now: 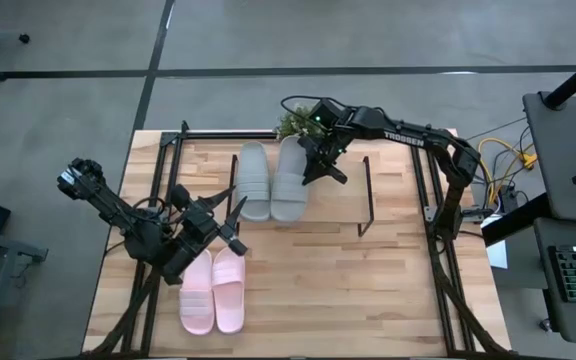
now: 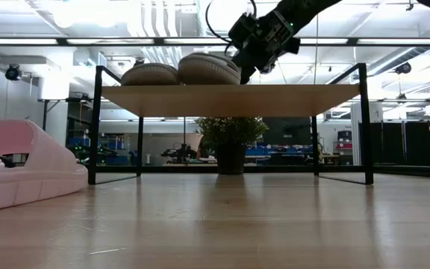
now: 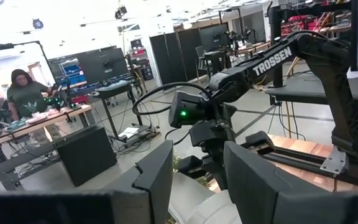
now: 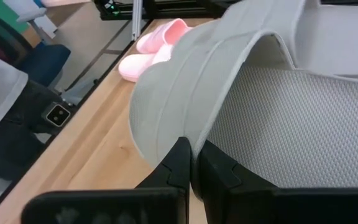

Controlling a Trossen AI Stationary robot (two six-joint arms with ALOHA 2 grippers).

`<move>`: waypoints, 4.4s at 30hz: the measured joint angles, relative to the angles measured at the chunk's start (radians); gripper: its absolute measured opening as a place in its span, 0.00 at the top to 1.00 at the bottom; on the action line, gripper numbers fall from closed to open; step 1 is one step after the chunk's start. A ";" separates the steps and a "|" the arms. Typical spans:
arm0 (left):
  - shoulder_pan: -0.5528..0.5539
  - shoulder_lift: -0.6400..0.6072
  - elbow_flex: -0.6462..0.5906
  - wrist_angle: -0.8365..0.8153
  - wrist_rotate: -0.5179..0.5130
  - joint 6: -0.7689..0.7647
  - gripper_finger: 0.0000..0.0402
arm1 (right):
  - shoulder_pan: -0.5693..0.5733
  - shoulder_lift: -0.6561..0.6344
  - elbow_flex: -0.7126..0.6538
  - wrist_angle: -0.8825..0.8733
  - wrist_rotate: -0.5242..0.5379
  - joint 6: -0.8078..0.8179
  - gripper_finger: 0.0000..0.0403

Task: Pick and place slides into the shelf
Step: Put the left gray slipper on the shelf, then put the left pink slipper on the shelf

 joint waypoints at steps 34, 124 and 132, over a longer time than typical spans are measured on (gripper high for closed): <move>0.001 0.000 -0.002 0.000 -0.001 0.000 0.68 | 0.010 0.025 0.000 0.078 -0.003 0.088 0.92; 0.055 -0.606 -0.179 -0.992 0.884 -0.730 0.68 | 0.991 -0.430 -0.045 0.243 1.901 0.993 0.84; 0.055 -0.699 -0.374 -0.867 0.803 -0.729 0.68 | 1.016 -0.634 -0.554 0.880 1.835 0.891 0.85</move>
